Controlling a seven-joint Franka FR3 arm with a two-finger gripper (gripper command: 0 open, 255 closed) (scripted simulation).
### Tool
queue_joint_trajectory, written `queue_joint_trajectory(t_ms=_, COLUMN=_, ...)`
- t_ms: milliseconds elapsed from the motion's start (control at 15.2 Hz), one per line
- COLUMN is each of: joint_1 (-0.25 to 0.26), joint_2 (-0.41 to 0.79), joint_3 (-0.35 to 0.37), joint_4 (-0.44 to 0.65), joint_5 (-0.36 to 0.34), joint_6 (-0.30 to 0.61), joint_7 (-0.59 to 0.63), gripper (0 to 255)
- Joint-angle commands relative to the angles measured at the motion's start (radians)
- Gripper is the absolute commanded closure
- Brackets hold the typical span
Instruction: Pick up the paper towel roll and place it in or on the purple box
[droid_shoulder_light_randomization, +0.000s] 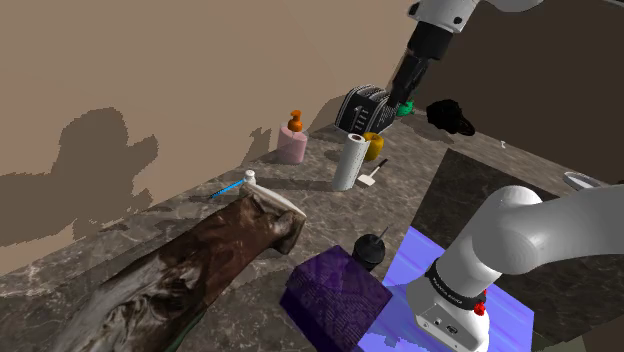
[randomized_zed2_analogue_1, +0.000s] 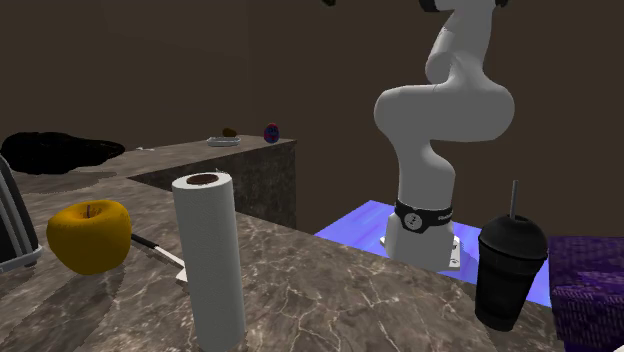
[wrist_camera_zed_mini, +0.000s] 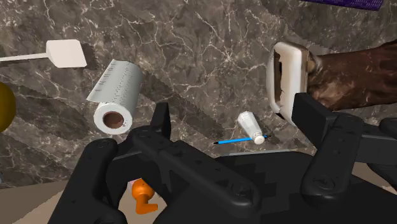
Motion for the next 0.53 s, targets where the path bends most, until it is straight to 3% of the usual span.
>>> queue_joint_trajectory(t_ms=0, joint_1=0.000, joint_2=0.000, joint_3=0.000, joint_4=0.000, joint_5=0.000, joint_6=0.000, joint_7=0.000, gripper=0)
queue_joint_trajectory(t_ms=462, joint_1=-0.020, joint_2=0.161, joint_3=-0.053, joint_4=-0.047, joint_5=-0.057, joint_6=0.185, joint_7=-0.089, gripper=0)
